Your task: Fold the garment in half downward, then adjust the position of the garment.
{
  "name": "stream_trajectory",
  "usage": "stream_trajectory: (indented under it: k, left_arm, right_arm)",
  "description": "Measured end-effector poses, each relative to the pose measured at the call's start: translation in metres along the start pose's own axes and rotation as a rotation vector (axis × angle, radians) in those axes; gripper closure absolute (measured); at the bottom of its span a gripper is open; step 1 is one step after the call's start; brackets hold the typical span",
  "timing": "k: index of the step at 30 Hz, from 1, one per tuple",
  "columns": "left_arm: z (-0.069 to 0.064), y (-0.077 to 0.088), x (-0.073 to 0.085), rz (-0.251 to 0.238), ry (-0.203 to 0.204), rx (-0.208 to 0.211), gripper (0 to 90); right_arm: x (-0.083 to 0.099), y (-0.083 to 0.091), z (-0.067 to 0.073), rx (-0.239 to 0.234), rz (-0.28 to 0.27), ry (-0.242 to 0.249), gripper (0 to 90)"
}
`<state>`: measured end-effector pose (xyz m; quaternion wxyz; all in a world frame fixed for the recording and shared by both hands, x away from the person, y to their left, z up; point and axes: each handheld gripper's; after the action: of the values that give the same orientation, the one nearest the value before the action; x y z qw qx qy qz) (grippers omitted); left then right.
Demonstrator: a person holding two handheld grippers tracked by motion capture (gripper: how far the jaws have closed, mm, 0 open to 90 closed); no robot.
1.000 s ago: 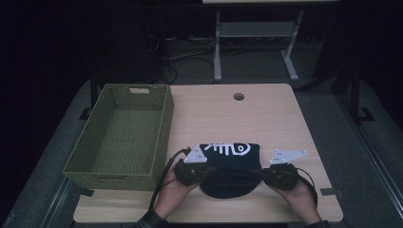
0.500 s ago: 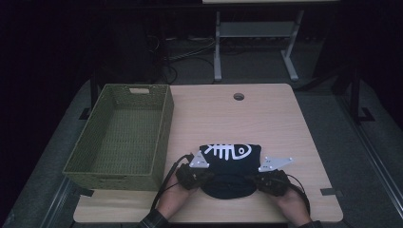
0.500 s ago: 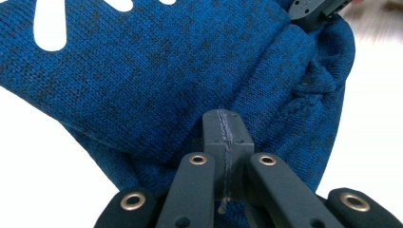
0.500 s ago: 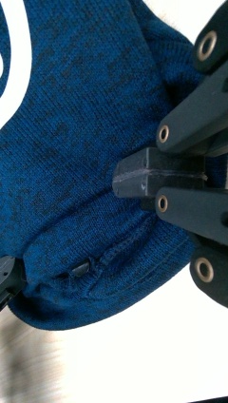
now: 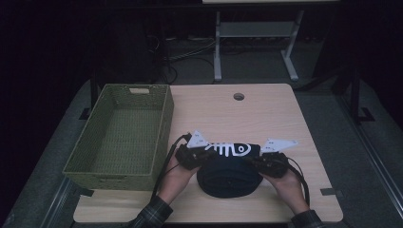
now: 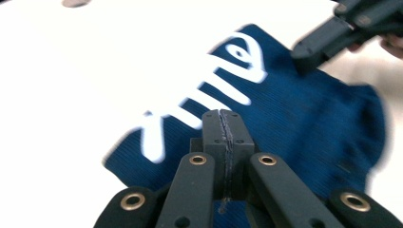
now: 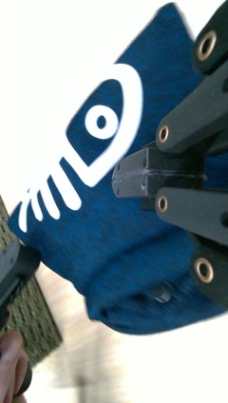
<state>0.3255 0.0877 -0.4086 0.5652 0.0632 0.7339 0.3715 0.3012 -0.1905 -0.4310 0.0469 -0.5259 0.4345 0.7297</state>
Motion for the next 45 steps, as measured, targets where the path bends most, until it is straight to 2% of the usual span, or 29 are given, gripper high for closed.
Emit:
stream_trajectory:
  k: [3, 8, 12, 16, 19, 22, 25, 26, 27, 29, 34, 37, 41, 45]
  left_arm:
    - [0.01, -0.015, 0.004, 0.032, 0.022, -0.009, 89.8]
    - [0.014, -0.032, 0.017, 0.094, 0.037, -0.005, 89.8]
    - [0.016, -0.039, 0.024, 0.12, 0.039, -0.006, 90.0]
    - [0.017, -0.042, 0.025, 0.137, 0.021, -0.017, 90.0]
    - [0.017, -0.043, 0.026, 0.131, 0.021, -0.015, 90.0]
    - [0.018, -0.041, 0.025, 0.117, 0.035, -0.007, 89.9]
    - [0.021, -0.035, 0.023, 0.079, 0.067, 0.025, 88.6]
    - [0.021, -0.033, 0.023, 0.072, 0.071, 0.029, 84.6]
    - [0.021, -0.031, 0.021, 0.067, 0.079, 0.034, 82.1]
    - [0.021, -0.025, 0.02, 0.05, 0.088, 0.042, 76.8]
    - [0.019, -0.011, 0.017, 0.035, 0.096, 0.033, 61.5]
    - [0.014, -0.002, 0.017, 0.025, 0.11, 0.032, 54.3]
    - [0.008, 0.01, 0.019, 0.021, 0.119, 0.037, 44.3]
    - [0.004, 0.016, 0.022, 0.015, 0.134, 0.028, 36.8]
  right_arm:
    - [-0.005, -0.013, -0.003, -0.003, 0.008, 0.001, 90.0]
    - [0.003, -0.033, 0.0, 0.013, 0.094, 0.035, 90.0]
    - [0.008, -0.036, 0.002, 0.021, 0.131, 0.041, 90.0]
    - [0.015, -0.039, 0.002, 0.027, 0.159, 0.036, 90.0]
    - [0.019, -0.039, 0.002, 0.026, 0.14, 0.02, 90.0]
    - [0.018, -0.038, 0.005, 0.033, 0.136, 0.024, 90.0]
    - [0.016, -0.033, 0.004, 0.021, 0.108, 0.015, 89.5]
    - [0.014, -0.029, 0.003, 0.023, 0.086, 0.011, 81.5]
    - [0.013, -0.028, 0.003, 0.02, 0.079, 0.002, 78.2]
    - [0.011, -0.023, 0.002, 0.029, 0.065, -0.001, 76.2]
    - [0.012, -0.008, -0.001, 0.066, 0.056, -0.005, 62.7]
    - [0.013, 0.003, -0.003, 0.092, 0.038, -0.024, 55.0]
    - [0.022, 0.017, -0.01, 0.134, 0.031, -0.053, 42.8]
    - [0.037, 0.03, -0.019, 0.185, 0.046, -0.099, 32.9]
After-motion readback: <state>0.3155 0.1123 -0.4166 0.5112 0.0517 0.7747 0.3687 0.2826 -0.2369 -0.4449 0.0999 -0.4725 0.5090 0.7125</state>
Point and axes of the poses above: each handheld gripper's, and its own axes: y roughly backward along the jaws, x roughly out of its underside, z roughly to its left, and after that the axes turned 6 degrees about x, right-handed
